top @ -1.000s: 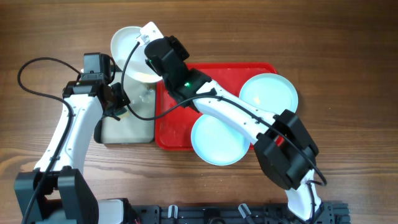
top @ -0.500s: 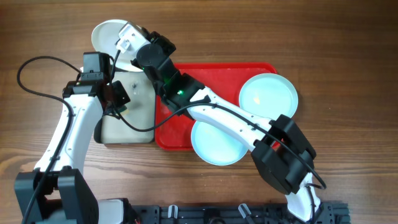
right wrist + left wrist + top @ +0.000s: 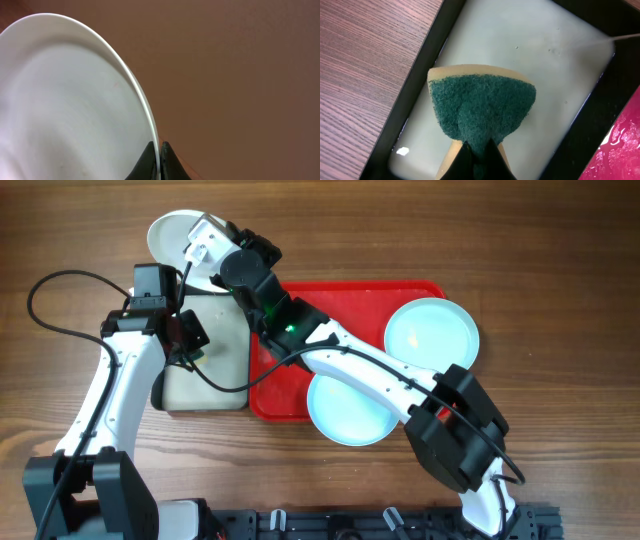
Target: Clean dirty plates on tray and stack at the side
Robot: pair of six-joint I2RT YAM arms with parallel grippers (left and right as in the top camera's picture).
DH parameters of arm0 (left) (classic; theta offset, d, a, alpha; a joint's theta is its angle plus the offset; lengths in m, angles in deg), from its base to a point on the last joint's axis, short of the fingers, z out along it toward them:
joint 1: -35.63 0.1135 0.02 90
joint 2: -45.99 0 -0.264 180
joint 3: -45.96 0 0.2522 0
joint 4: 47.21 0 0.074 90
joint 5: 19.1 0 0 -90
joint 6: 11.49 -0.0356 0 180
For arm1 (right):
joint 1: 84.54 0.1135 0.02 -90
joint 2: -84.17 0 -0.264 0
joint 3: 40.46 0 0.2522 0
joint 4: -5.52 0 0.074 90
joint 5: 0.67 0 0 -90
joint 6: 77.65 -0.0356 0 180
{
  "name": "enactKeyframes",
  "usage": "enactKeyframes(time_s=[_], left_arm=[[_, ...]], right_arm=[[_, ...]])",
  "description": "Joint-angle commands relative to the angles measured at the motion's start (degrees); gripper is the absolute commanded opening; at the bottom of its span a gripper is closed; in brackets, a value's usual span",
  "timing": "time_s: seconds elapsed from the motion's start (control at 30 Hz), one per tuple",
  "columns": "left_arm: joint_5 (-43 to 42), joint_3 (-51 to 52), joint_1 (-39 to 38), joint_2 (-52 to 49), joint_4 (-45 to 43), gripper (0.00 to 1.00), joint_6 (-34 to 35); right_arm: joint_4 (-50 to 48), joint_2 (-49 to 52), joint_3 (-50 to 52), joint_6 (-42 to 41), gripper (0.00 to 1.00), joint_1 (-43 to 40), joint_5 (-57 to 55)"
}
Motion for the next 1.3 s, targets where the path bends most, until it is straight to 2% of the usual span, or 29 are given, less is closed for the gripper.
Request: enactKeyframes(time_s=[0.0,0.33,0.43,0.47,0.53,0.57,0.63,0.73,0.83,0.9,0.97,1.13,1.27], left_arm=[[0.8,0.3,0.2,0.2,-0.5,0.04,0.6],[0.8,0.3,0.2,0.2,-0.4,0.04,0.6],[0.8,0.3,0.2,0.2,-0.5,0.04,0.6],[0.8,0.3,0.2,0.2,-0.5,0.04,0.6],[0.8,0.4,0.2,0.2,-0.5,0.04,0.6],[0.8,0.3,0.2,0.2,-0.5,0.04,0.6],[0.8,0.3,0.2,0.2,-0.5,0.04,0.6],[0.8,0.3,0.2,0.2,-0.6,0.04,0.6],[0.8,0.4,0.2,0.2,-0.6,0.04,0.6],[0.8,0.3,0.2,0.2,-0.6,0.04,0.6],[0.8,0.3,0.2,0.2,-0.6,0.04,0.6],[0.8,0.4,0.2,0.2,-0.6,0.04,0.6],[0.8,0.3,0.2,0.2,-0.6,0.04,0.6]], right_arm=[[-0.7,-2.3,-1.4,1.0,0.04,0.3,-0.6],[-1.9,-2.2,-1.4,-0.1,0.04,0.3,-3.5],[-2.7,-2.2,-1.4,3.6,0.04,0.3,-4.9],[-2.5,-2.2,-1.4,-1.0,0.04,0.3,-4.8],[-1.9,-2.2,-1.4,4.5,0.04,0.6,-4.8],[-2.8,-2.2,-1.4,3.5,0.04,0.6,-7.5],[-2.0,-2.2,-1.4,-3.7,0.04,0.6,-8.6],[2.4,-2.2,-1.4,-5.2,0.04,0.8,-7.6],[4.5,-2.2,-1.4,-12.9,0.04,0.5,-9.4],[7.7,-2.2,-1.4,-13.6,0.04,0.5,-9.3],[12.2,-2.2,-1.4,-21.5,0.04,0.1,-9.0],[18.6,-2.4,-1.4,-34.7,0.04,-3.3,1.3],[27.6,-4.7,-1.4,-45.0,0.04,-9.8,12.7]])
